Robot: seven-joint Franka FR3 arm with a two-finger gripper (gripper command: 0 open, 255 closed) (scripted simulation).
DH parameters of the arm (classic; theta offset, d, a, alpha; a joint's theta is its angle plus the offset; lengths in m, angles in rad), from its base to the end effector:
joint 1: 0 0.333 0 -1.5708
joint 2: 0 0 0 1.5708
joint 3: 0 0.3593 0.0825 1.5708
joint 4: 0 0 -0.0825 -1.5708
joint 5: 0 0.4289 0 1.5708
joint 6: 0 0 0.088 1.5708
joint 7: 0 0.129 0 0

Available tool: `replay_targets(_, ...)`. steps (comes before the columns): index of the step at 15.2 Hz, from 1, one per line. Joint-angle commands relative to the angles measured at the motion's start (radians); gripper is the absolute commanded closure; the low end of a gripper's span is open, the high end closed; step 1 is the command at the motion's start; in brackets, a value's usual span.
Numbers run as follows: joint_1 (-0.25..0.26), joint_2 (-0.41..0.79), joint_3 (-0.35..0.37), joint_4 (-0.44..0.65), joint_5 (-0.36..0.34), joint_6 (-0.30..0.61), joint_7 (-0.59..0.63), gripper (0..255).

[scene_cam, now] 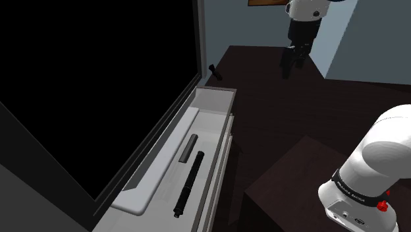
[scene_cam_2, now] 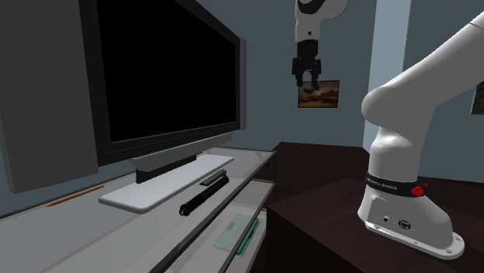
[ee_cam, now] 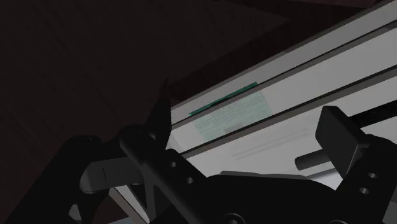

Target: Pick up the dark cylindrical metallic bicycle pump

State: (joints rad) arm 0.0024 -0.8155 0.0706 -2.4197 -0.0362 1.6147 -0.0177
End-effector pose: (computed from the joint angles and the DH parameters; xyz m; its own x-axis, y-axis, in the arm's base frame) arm 0.3152 0.0242 0.5790 0.9975 0.0705 0.0076 0.0695 -0.9937 0.0876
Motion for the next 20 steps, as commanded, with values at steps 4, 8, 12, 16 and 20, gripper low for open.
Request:
replay_targets(4,0.003,-0.015,0.065,-0.069,0.052,0.047,0.117,0)
replay_targets(8,0.011,-0.007,0.16,-0.141,0.128,0.121,0.273,0)
replay_targets(12,0.019,0.036,0.261,-0.187,0.204,0.208,0.43,0)
replay_targets(16,0.017,0.117,0.37,-0.205,0.272,0.309,0.587,0)
replay_targets(20,-0.001,0.234,0.483,-0.194,0.318,0.421,0.746,0)
